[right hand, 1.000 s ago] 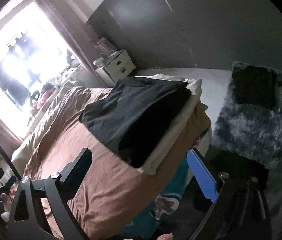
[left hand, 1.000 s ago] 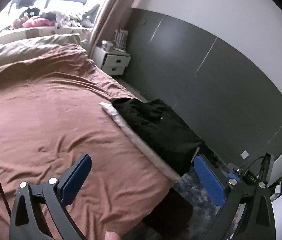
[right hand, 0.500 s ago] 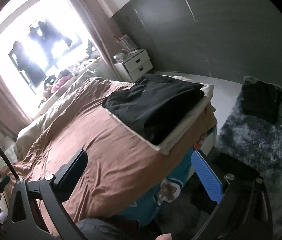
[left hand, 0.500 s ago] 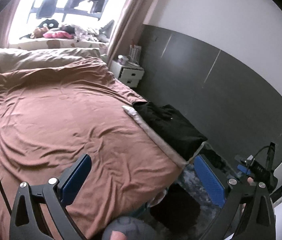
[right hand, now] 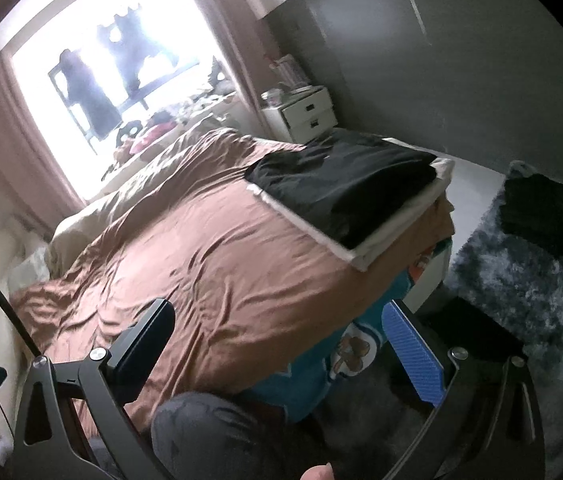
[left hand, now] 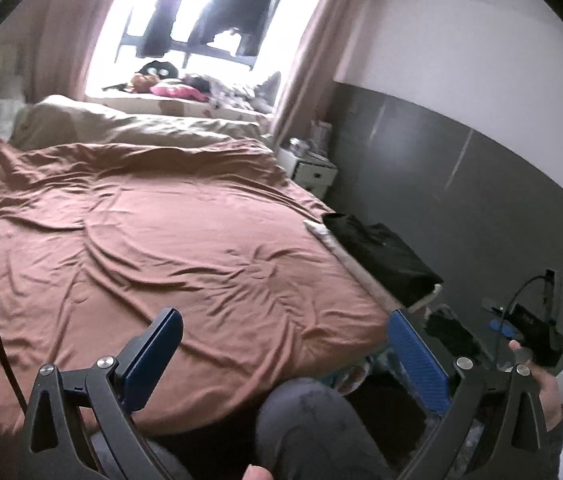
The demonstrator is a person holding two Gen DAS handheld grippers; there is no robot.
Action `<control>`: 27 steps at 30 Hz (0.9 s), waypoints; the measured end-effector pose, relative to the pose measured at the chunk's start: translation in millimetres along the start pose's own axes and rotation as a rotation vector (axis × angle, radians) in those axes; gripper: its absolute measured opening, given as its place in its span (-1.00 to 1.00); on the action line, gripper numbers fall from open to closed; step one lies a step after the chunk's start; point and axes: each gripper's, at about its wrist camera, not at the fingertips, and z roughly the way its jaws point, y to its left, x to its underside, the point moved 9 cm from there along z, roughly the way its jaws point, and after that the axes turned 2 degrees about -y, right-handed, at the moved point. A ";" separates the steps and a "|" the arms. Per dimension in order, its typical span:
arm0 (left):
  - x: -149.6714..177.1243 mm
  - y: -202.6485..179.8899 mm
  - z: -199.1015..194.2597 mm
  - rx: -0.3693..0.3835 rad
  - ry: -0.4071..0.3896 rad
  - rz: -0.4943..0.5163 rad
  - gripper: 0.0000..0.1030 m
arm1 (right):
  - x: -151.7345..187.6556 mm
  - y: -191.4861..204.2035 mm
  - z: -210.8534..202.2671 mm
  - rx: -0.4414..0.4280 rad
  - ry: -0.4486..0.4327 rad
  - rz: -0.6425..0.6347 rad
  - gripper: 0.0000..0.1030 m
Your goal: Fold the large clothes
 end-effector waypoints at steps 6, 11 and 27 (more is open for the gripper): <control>19.3 21.2 -49.2 -0.070 -0.071 -0.013 0.99 | 21.8 29.4 -15.6 -0.046 0.001 -0.073 1.00; 34.6 34.9 -84.6 -0.127 -0.115 0.005 0.99 | 40.7 58.3 -28.7 -0.105 -0.005 -0.148 1.00; 76.7 46.4 -139.8 -0.197 -0.160 0.032 0.99 | 98.5 71.9 -50.5 -0.127 -0.080 -0.198 1.00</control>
